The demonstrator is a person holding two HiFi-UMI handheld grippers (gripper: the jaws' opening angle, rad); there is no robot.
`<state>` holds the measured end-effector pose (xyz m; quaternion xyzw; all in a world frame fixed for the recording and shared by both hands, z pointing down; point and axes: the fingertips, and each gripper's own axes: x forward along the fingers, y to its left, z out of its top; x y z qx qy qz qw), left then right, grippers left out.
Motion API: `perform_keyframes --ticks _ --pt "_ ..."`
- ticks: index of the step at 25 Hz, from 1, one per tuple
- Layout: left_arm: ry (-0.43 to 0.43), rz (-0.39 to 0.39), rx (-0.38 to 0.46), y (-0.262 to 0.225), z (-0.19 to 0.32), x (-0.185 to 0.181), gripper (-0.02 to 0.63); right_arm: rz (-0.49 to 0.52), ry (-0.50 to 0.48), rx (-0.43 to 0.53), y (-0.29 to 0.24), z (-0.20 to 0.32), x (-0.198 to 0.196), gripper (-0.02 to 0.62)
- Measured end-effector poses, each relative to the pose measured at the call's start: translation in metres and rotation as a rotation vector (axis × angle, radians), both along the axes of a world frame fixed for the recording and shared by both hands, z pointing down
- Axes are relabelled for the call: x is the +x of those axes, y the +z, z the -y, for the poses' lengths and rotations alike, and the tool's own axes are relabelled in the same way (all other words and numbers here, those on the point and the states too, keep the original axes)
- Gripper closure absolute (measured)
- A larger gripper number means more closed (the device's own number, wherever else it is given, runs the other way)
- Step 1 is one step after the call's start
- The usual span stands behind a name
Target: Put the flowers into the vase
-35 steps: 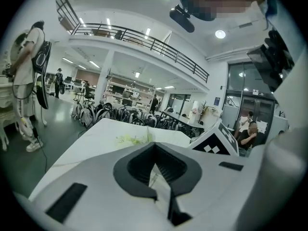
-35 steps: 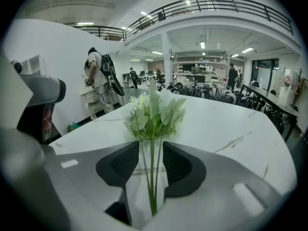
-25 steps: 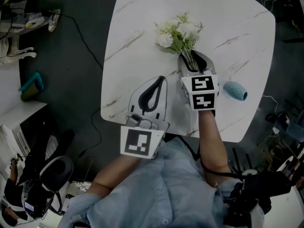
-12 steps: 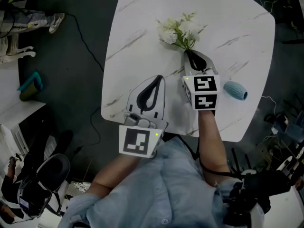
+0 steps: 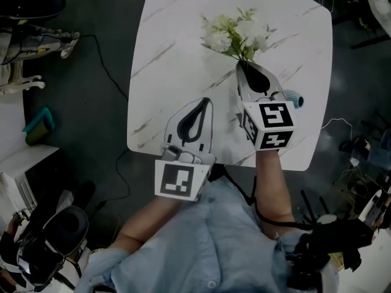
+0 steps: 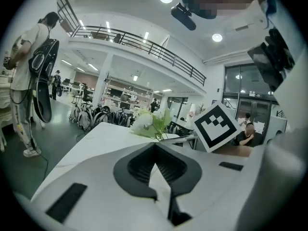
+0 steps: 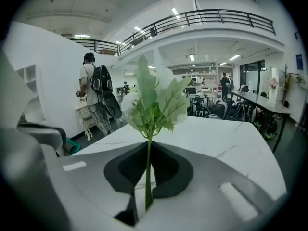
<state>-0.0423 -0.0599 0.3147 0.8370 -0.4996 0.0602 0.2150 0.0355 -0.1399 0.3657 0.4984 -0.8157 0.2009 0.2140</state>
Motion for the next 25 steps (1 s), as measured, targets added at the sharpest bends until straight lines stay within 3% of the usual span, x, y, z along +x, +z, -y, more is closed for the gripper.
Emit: perform_keyframes --ticks 16,25 --pt "0.182 -0.045 0.089 -0.036 -0.038 0.068 0.601 0.082 0.184 0.164 -0.096 -0.040 0.087 0.588" --pt "0.242 -0.055 0.113 -0.049 -0.038 0.098 0.601 0.102 0.301 0.233 -0.128 -0.045 0.150 0.588"
